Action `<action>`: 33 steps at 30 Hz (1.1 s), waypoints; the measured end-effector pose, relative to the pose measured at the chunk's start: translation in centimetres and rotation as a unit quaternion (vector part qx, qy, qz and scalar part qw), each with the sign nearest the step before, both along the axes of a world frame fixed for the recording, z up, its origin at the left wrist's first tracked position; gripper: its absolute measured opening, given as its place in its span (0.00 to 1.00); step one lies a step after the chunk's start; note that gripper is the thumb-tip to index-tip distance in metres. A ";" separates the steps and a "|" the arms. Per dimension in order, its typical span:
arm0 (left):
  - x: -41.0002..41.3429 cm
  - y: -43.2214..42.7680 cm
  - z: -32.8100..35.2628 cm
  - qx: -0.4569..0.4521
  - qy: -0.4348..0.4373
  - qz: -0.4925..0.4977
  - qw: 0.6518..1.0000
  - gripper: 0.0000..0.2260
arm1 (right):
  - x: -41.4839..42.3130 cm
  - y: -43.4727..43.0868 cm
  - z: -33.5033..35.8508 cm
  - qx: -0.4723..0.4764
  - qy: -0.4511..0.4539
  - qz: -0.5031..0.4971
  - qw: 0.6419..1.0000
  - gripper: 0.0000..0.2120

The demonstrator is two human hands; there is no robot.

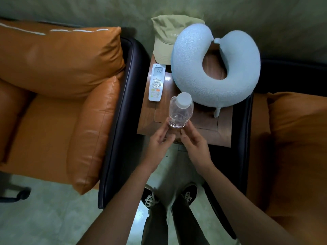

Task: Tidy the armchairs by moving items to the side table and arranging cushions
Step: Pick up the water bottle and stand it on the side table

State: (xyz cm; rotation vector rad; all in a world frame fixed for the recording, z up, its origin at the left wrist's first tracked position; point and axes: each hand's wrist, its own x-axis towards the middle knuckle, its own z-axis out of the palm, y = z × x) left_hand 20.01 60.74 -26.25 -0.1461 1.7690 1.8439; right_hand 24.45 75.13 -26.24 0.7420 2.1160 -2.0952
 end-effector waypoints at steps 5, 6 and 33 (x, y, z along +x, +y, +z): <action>-0.8 0.3 0.0 0.026 -0.016 -0.037 0.999 0.29 | -0.9 -0.4 -0.6 -0.044 -0.001 0.007 0.999 0.31; -1.2 0.4 0.0 0.032 -0.015 -0.039 0.999 0.29 | -1.3 -0.3 -0.7 -0.047 0.003 0.011 0.999 0.32; -7.1 2.1 -2.0 0.049 -0.005 -0.032 0.998 0.37 | -7.1 0.3 0.6 -0.083 0.006 0.042 0.996 0.40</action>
